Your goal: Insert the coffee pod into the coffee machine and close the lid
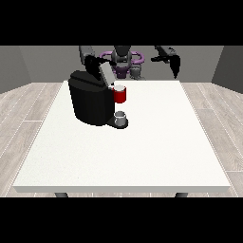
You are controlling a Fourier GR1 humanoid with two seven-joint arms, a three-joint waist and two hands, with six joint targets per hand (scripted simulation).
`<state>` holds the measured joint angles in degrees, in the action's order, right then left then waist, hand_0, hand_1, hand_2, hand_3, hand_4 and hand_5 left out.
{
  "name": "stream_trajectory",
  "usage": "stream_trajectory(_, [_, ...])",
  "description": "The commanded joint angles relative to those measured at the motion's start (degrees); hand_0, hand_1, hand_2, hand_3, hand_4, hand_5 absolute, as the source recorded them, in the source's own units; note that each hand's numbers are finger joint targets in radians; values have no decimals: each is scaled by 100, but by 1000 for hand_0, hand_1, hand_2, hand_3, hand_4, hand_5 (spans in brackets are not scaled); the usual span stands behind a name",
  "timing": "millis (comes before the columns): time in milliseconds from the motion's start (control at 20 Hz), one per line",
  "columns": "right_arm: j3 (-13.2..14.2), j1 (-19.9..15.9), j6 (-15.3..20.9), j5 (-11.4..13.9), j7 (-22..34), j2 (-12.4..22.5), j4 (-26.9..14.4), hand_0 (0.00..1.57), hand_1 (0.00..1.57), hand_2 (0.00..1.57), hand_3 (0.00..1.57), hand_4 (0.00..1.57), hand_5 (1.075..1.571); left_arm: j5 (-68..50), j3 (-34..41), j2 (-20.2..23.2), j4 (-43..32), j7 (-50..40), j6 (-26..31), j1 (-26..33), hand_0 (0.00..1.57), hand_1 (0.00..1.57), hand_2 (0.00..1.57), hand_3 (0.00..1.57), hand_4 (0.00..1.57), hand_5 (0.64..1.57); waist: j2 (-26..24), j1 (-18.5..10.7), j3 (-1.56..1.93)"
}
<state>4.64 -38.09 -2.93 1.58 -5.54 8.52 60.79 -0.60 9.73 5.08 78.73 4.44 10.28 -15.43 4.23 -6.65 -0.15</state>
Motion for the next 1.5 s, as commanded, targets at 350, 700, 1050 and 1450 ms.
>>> stream_trajectory(350, [-318, -391, 122, 351, 267, -167, -160, 0, 0, 0, 0, 0, 1571, -214, 170, 330, -269, 166, 254, 19, 0, 0, 0, 0, 148, 1571, 12, -178, 14])
stream_trajectory(700, [-532, -684, 402, 644, 410, -236, -154, 0, 0, 0, 0, 141, 1571, -88, -189, 21, -100, -99, 89, -286, 0, 0, 0, 0, 0, 1571, 92, -461, 15])
stream_trajectory(1050, [-513, -608, 133, 322, 480, -157, 422, 0, 0, 0, 0, 30, 1571, -89, -120, 73, -213, 481, 181, -109, 0, 0, 0, 0, 185, 1571, 17, -305, 12])
stream_trajectory(1450, [-1102, 887, -182, -310, -235, -839, 1020, 0, 0, 0, 0, 286, 1571, -129, 79, -17, -402, 781, -57, 413, 0, 0, 0, 0, 192, 1571, -611, 442, 14])
